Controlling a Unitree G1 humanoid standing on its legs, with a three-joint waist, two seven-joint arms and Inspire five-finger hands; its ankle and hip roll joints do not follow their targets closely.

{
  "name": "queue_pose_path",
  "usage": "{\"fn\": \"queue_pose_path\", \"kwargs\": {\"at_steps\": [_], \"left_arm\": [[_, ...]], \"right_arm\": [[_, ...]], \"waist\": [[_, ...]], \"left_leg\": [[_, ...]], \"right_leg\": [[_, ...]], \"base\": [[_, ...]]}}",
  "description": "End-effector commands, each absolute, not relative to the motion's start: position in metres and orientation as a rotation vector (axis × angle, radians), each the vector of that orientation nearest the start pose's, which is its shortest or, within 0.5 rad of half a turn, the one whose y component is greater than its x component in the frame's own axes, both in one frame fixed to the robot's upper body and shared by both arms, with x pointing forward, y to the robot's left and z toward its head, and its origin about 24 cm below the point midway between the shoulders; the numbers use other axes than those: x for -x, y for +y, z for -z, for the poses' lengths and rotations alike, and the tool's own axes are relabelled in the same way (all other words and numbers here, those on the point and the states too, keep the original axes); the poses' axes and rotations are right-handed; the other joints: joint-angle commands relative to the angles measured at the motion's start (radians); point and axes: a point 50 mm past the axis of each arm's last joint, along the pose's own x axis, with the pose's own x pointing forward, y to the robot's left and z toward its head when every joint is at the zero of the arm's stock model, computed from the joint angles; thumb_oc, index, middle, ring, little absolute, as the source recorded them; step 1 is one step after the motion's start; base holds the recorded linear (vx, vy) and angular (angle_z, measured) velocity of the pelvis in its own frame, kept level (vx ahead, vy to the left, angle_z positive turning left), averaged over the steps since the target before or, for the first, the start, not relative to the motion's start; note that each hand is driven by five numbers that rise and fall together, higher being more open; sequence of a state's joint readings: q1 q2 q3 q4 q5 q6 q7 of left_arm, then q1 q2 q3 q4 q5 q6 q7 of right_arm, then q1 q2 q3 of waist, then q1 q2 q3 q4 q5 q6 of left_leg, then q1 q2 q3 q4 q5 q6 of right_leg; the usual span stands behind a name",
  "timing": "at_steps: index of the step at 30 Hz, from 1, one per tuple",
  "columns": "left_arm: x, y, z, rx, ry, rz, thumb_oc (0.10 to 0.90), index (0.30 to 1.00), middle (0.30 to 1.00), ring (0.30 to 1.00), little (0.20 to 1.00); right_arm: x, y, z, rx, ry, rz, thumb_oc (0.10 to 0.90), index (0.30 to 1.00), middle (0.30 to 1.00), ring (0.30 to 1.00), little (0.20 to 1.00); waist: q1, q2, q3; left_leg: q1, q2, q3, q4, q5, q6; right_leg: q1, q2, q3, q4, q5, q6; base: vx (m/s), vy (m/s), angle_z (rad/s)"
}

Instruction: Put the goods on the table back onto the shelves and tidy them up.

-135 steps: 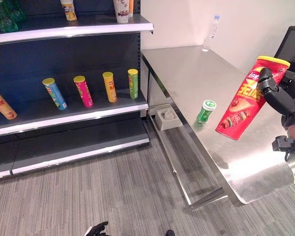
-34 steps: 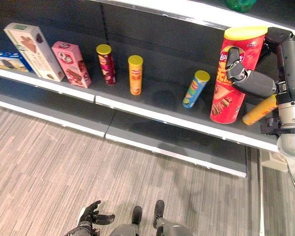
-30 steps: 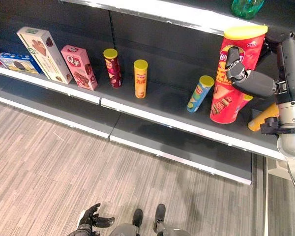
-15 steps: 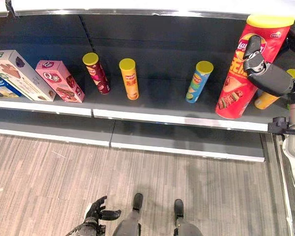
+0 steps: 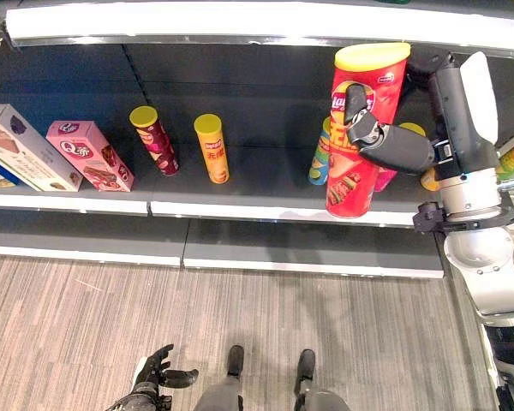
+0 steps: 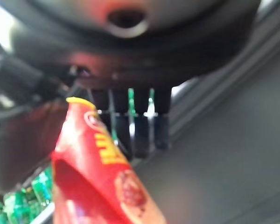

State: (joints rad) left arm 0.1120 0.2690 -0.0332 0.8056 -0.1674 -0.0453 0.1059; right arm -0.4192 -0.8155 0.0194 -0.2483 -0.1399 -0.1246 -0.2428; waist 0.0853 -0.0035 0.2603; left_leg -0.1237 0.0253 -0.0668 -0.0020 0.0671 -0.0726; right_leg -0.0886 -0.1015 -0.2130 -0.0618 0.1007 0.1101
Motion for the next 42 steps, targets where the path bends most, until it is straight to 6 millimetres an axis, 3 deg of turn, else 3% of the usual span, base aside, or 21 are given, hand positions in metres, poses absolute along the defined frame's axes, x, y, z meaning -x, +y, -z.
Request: {"fn": "queue_pose_path", "kwargs": {"at_steps": [1,2,3,5,7,8,10,12,13,17,18,19,23,26,34,42], "left_arm": [[-0.128,0.258,0.121,-0.199,0.845,-0.257,0.800,0.900,0.900,0.900,0.900],[-0.130,0.259,0.119,-0.211,0.839,-0.252,0.800,0.900,0.900,0.900,0.900],[-0.130,0.259,0.119,-0.212,0.839,-0.251,0.800,0.900,0.900,0.900,0.900],[-0.135,0.264,0.116,-0.226,0.826,-0.275,0.800,0.900,0.900,0.900,0.900],[-0.135,0.266,0.117,-0.231,0.830,-0.278,0.800,0.900,0.900,0.900,0.900],[-0.135,0.266,0.116,-0.246,0.828,-0.266,0.800,0.900,0.900,0.900,0.900],[-0.133,0.266,0.118,-0.265,0.843,-0.257,0.800,0.900,0.900,0.900,0.900],[-0.133,0.266,0.119,-0.310,0.859,-0.245,0.800,0.900,0.900,0.900,0.900],[-0.140,0.271,0.114,-0.327,0.831,-0.241,0.800,0.900,0.900,0.900,0.900],[-0.140,0.282,0.109,-0.335,0.823,-0.277,0.800,0.900,0.900,0.900,0.900],[-0.141,0.284,0.108,-0.334,0.824,-0.290,0.800,0.900,0.900,0.900,0.900],[-0.137,0.284,0.110,-0.327,0.832,-0.295,0.800,0.900,0.900,0.900,0.900],[-0.135,0.281,0.112,-0.354,0.843,-0.263,0.800,0.900,0.900,0.900,0.900],[-0.136,0.277,0.112,-0.328,0.830,-0.270,0.800,0.900,0.900,0.900,0.900],[-0.136,0.269,0.116,-0.315,0.836,-0.248,0.800,0.900,0.900,0.900,0.900],[-0.146,0.266,0.112,-0.321,0.807,-0.240,0.800,0.900,0.900,0.900,0.900]], "right_arm": [[-0.240,-0.211,-0.310,0.783,-1.144,0.199,0.400,0.300,0.300,0.300,0.300],[-0.237,-0.214,-0.310,0.784,-1.148,0.211,0.400,0.300,0.300,0.300,0.300],[-0.236,-0.214,-0.310,0.784,-1.147,0.212,0.400,0.300,0.300,0.300,0.300],[-0.234,-0.222,-0.309,0.782,-1.141,0.251,0.400,0.300,0.300,0.300,0.300],[-0.233,-0.224,-0.308,0.778,-1.136,0.260,0.400,0.300,0.300,0.300,0.300],[-0.231,-0.228,-0.308,0.797,-1.128,0.281,0.400,0.300,0.300,0.300,0.300],[-0.230,-0.229,-0.305,0.792,-1.117,0.282,0.400,0.300,0.300,0.300,0.300],[-0.231,-0.230,-0.300,0.789,-1.100,0.292,0.400,0.300,0.300,0.300,0.300],[-0.230,-0.226,-0.299,0.788,-1.102,0.283,0.400,0.300,0.300,0.300,0.300],[-0.236,-0.213,-0.301,0.762,-1.127,0.243,0.400,0.300,0.300,0.300,0.300],[-0.238,-0.211,-0.298,0.754,-1.120,0.234,0.400,0.300,0.300,0.300,0.300],[-0.239,-0.210,-0.297,0.772,-1.117,0.228,0.400,0.300,0.300,0.300,0.300],[-0.236,-0.209,-0.299,0.812,-1.132,0.215,0.400,0.300,0.300,0.300,0.300],[-0.234,-0.206,-0.303,0.785,-1.153,0.194,0.400,0.300,0.300,0.300,0.300],[-0.231,-0.200,-0.301,0.766,-1.154,0.115,0.400,0.300,0.300,0.300,0.300],[-0.240,-0.198,-0.287,0.757,-1.090,0.087,0.400,0.300,0.300,0.300,0.300]], "waist": [[0.003,-0.023,-0.076],[-0.007,-0.022,-0.080],[-0.007,-0.022,-0.082],[-0.017,-0.025,-0.088],[-0.015,-0.023,-0.091],[-0.023,-0.007,-0.102],[-0.024,0.004,-0.107],[-0.034,0.018,-0.112],[-0.041,0.018,-0.098],[-0.034,0.014,-0.069],[-0.034,0.018,-0.065],[-0.038,0.018,-0.058],[-0.045,0.004,-0.045],[-0.033,-0.006,-0.052],[-0.047,-0.003,-0.039],[-0.051,0.014,0.020]], "left_leg": [[-0.077,0.045,0.002,0.122,-0.103,-0.044],[-0.091,0.076,0.004,0.095,-0.075,-0.056],[-0.090,0.077,0.003,0.089,-0.072,-0.058],[-0.130,0.153,0.007,0.014,-0.026,-0.084],[-0.137,0.174,-0.004,-0.013,-0.013,-0.097],[-0.139,0.195,-0.014,-0.012,0.000,-0.114],[-0.116,0.198,-0.019,-0.016,-0.004,-0.118],[-0.116,0.172,-0.025,0.008,-0.020,-0.118],[-0.113,0.127,-0.022,0.055,-0.062,-0.096],[-0.114,0.102,0.025,0.096,-0.096,-0.051],[-0.114,0.103,0.035,0.097,-0.099,-0.043],[-0.107,0.093,0.045,0.093,-0.099,-0.034],[-0.111,0.060,0.046,0.123,-0.120,-0.022],[-0.098,0.068,0.051,0.101,-0.113,-0.028],[-0.102,0.088,0.030,0.095,-0.101,-0.046],[-0.169,0.074,0.011,0.180,-0.127,-0.041]], "right_leg": [[0.039,-0.036,0.000,0.094,-0.160,0.092],[0.039,-0.046,0.001,0.087,-0.159,0.099],[0.038,-0.045,0.000,0.087,-0.159,0.098],[0.045,-0.079,0.001,0.063,-0.158,0.119],[0.056,-0.083,0.000,0.051,-0.160,0.126],[0.079,-0.104,0.000,0.036,-0.158,0.140],[0.089,-0.112,0.002,0.029,-0.145,0.147],[0.083,-0.151,0.014,0.031,-0.113,0.152],[0.053,-0.193,0.054,0.062,-0.076,0.152],[-0.047,-0.230,0.066,0.161,-0.016,0.141],[-0.057,-0.217,0.059,0.172,-0.033,0.135],[-0.081,-0.166,0.075,0.176,-0.057,0.126],[-0.082,-0.109,0.113,0.088,-0.082,0.122],[-0.059,-0.105,0.088,0.052,-0.066,0.129],[-0.059,-0.098,0.063,0.075,-0.086,0.125],[-0.116,-0.118,0.065,0.175,-0.122,0.117]], "base": [[0.07,0.158,0.28],[0.07,0.157,0.32],[0.07,0.227,0.42],[0.12,0.286,0.47],[0.14,0.256,0.11],[0.13,0.259,-0.03],[0.15,0.318,-0.03],[0.14,0.431,-0.08],[0.07,0.369,-0.03],[-0.06,0.268,-0.29],[-0.09,0.236,-1.03],[-0.04,0.157,-0.99],[0.00,0.019,-0.33],[0.04,-0.062,0.12],[0.00,-0.066,0.03],[-0.04,-0.008,0.09]]}}
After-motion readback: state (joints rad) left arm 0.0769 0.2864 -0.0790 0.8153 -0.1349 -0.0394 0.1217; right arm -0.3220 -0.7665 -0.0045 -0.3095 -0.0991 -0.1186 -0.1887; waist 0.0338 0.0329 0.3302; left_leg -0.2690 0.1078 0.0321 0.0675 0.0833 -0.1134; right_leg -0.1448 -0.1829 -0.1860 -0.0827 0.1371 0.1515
